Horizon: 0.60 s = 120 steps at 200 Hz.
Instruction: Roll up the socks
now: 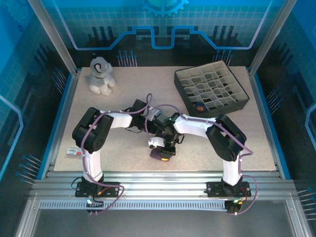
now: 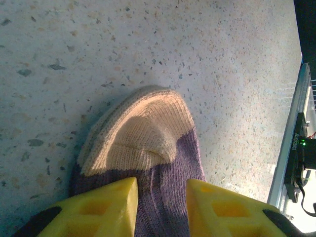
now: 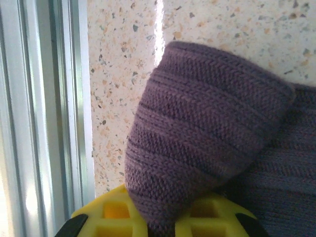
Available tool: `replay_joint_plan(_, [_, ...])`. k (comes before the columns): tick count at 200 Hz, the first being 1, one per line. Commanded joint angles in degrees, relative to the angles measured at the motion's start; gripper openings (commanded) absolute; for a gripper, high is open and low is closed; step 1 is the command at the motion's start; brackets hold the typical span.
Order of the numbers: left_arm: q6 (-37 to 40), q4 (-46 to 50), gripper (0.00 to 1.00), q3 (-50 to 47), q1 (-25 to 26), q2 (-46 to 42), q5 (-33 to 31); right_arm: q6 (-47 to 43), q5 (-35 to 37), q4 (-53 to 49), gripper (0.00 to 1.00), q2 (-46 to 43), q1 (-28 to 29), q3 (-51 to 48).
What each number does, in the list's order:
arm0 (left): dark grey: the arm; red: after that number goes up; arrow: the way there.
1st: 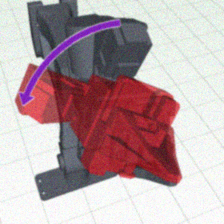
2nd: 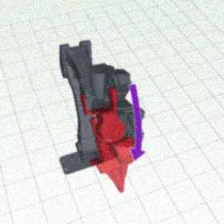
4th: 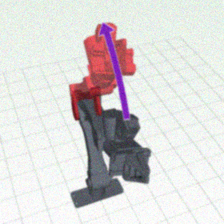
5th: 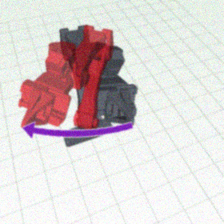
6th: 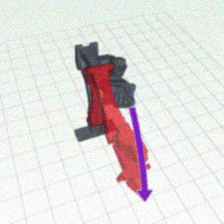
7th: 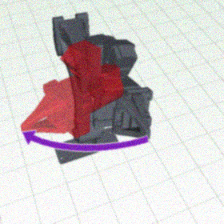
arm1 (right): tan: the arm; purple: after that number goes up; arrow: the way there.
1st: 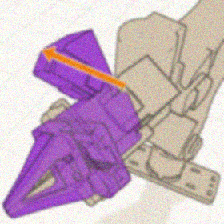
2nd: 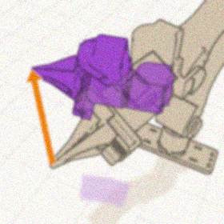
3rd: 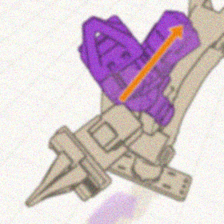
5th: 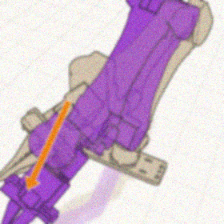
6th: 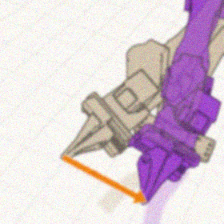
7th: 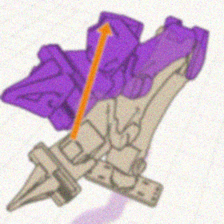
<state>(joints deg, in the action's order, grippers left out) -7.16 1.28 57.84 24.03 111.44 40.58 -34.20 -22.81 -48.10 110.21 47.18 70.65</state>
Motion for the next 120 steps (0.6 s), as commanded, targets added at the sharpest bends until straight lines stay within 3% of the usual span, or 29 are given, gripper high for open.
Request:
replay_joint_plan(1, [2.67,5.57,0.31,1.2,-1.95,-0.29,-2.65,3.17,-2.78,-4.03,0.0,4.91,-1.24,-0.46])
replay_joint_plan(34, [5.08,12.83,0.32,4.71,-2.99,-2.65,-1.19,4.92,-2.01,-4.9,0.0,8.12,-2.57,0.62])
replay_joint_plan(120, [7.21,18.84,0.35,4.44,-10.05,-14.18,-3.25,9.5,3.45,-4.36,0.0,9.23,-4.31,1.66])
